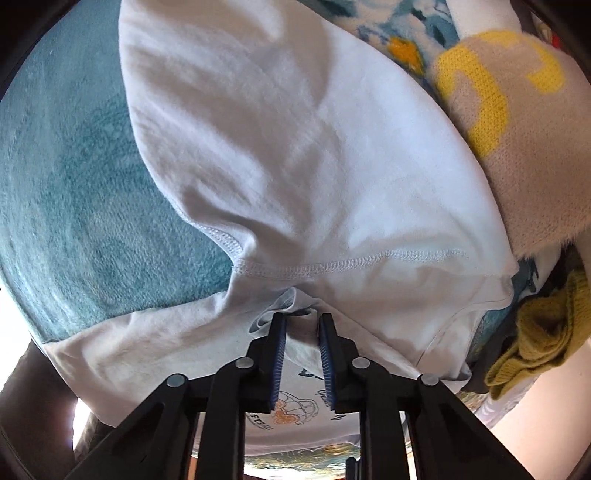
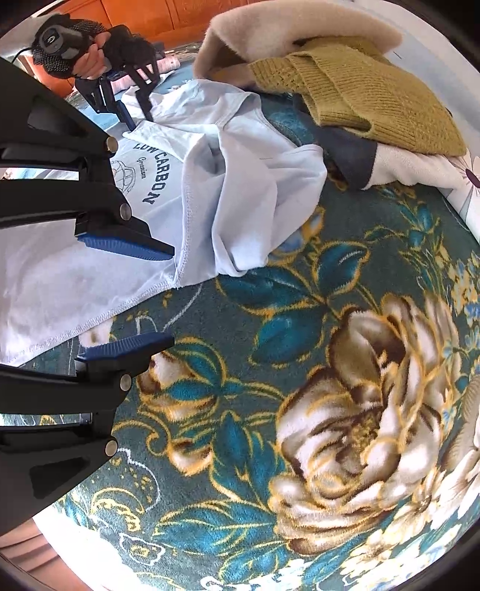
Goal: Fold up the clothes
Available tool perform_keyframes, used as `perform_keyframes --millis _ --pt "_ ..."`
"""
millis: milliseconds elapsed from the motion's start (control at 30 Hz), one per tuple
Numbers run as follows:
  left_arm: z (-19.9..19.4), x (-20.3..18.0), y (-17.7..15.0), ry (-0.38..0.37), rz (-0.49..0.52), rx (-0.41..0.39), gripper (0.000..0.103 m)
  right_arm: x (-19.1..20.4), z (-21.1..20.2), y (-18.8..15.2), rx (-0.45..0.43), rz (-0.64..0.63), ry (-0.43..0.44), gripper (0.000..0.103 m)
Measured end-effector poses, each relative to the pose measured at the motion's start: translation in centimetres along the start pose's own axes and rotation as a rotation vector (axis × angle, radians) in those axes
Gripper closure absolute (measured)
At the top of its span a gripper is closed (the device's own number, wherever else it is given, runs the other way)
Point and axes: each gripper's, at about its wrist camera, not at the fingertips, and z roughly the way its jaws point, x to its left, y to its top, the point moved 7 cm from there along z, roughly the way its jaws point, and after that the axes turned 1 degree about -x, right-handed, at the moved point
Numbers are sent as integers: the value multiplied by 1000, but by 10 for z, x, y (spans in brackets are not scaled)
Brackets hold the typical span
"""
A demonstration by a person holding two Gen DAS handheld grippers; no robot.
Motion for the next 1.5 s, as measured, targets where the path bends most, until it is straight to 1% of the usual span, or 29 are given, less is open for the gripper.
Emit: perform_keyframes --millis 33,133,167,200,233,333,367,433,467,500,533,600,667,733,833,867,900,933,967,1100,1133,1300,1367,1467,1500 --pt "-2 0 -2 6 16 -7 97 -2 -1 0 -2 6 2 61" --pt "-13 -7 -10 -15 64 -23 99 -5 -4 1 -6 19 10 61" --pt "-22 -17 -15 -35 115 -33 99 -5 -5 2 -8 21 13 61" --pt "-36 -30 -22 -67 191 -50 99 -6 -7 3 -13 22 16 61" --pt "-53 -44 -29 -97 286 -85 99 -9 -12 5 -18 22 19 61" --pt "-110 -78 -49 -128 584 -250 99 -9 -17 16 -39 22 36 61" --pt "-118 -79 -44 -104 634 -285 99 -9 -18 20 -43 20 39 61" --pt "-127 -69 3 -49 678 -323 99 -6 -17 24 -41 8 44 61" --pt "-128 -59 24 -24 685 -332 99 -4 -16 26 -37 -5 47 61" --pt "-113 -45 36 -14 656 -313 99 -1 -14 28 -31 -24 50 61" --pt "-95 -46 43 -17 626 -294 99 3 -13 29 -23 -49 51 61" --pt "-101 -35 57 -18 593 -292 99 10 -7 31 5 -131 34 61" --pt "-100 -32 61 -13 593 -293 99 15 1 32 44 -194 26 61" --pt "-100 -29 62 -12 591 -291 99 12 6 35 76 -133 85 61" --pt "-101 -23 67 -13 584 -287 99 4 3 45 58 -23 164 61" --pt "-101 -21 68 -13 582 -285 99 2 2 49 52 15 192 63" --pt "-101 -20 69 -14 579 -283 99 0 2 53 49 53 225 69" --pt "-102 -18 71 -14 577 -282 99 -2 3 56 50 89 256 73" --pt "-102 -16 72 -15 575 -280 99 -3 4 58 56 121 279 74" --pt "-104 -11 78 -12 575 -275 99 -19 1 70 47 280 364 74" --pt "-104 -11 79 -9 580 -274 99 -22 1 72 49 299 371 74" --pt "-109 -8 83 -2 591 -271 99 -21 9 79 84 299 344 74" --pt "-112 -6 84 -2 589 -269 99 -20 11 81 99 284 318 75" --pt "-114 -4 86 -2 586 -269 99 -18 10 85 110 252 277 92" --pt "-114 -3 87 -1 585 -270 99 -16 6 88 105 220 245 94"
